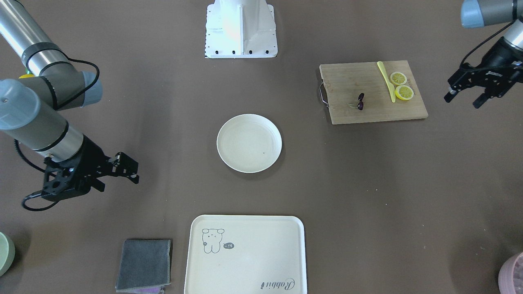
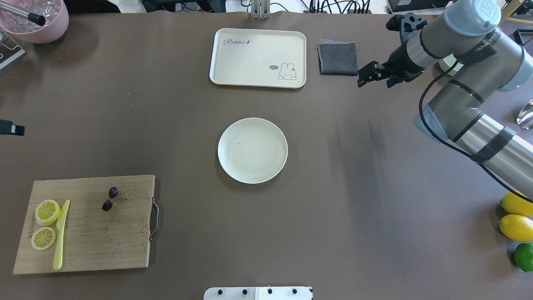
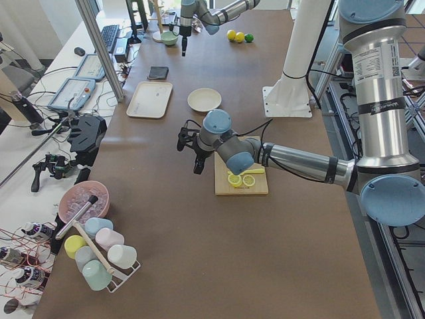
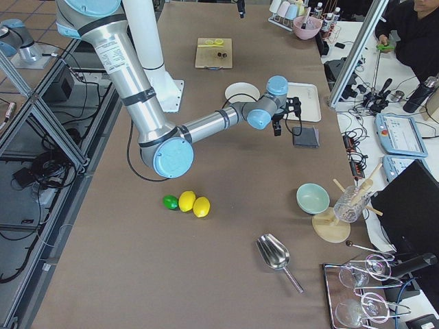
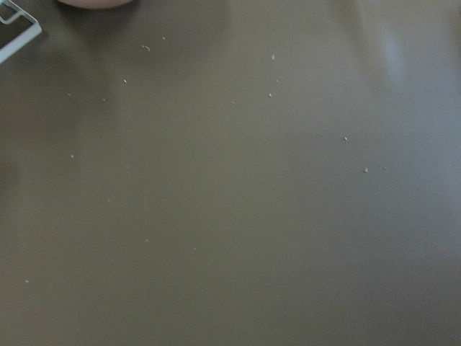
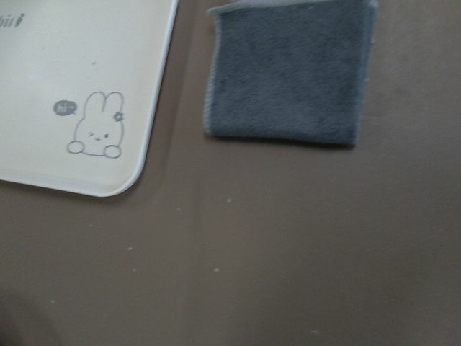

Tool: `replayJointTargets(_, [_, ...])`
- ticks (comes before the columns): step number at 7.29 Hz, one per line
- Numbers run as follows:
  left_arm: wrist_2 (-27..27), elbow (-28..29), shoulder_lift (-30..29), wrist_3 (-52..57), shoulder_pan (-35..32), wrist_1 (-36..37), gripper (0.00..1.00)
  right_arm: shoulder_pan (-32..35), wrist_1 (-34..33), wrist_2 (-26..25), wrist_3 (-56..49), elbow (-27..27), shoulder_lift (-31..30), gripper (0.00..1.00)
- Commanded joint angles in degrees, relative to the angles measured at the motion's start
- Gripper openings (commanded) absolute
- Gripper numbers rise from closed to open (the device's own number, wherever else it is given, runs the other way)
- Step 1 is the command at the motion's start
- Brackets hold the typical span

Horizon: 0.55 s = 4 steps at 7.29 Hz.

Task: Place red cherry on plate
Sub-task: 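Release the plate and retract the right arm while the left arm reaches out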

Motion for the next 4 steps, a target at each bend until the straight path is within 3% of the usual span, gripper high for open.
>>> replayJointTargets(1, [11.19, -3.76, 0.25, -8.46, 13.40, -0.01, 0.97, 3.59, -1.55, 1.47, -4.92, -0.31, -1.59, 1.00])
replayJointTargets(3, [23.15, -4.30, -0.09, -9.46, 24.83, 0.07, 0.95, 3.78, -1.46, 1.39, -4.75, -0.22, -1.60, 1.00])
replayJointTargets(4, [26.33, -4.56, -0.27, -9.46, 28.89, -0.01, 0.95, 3.78, -1.38, 1.30, -4.58, -0.31, -1.78, 1.00])
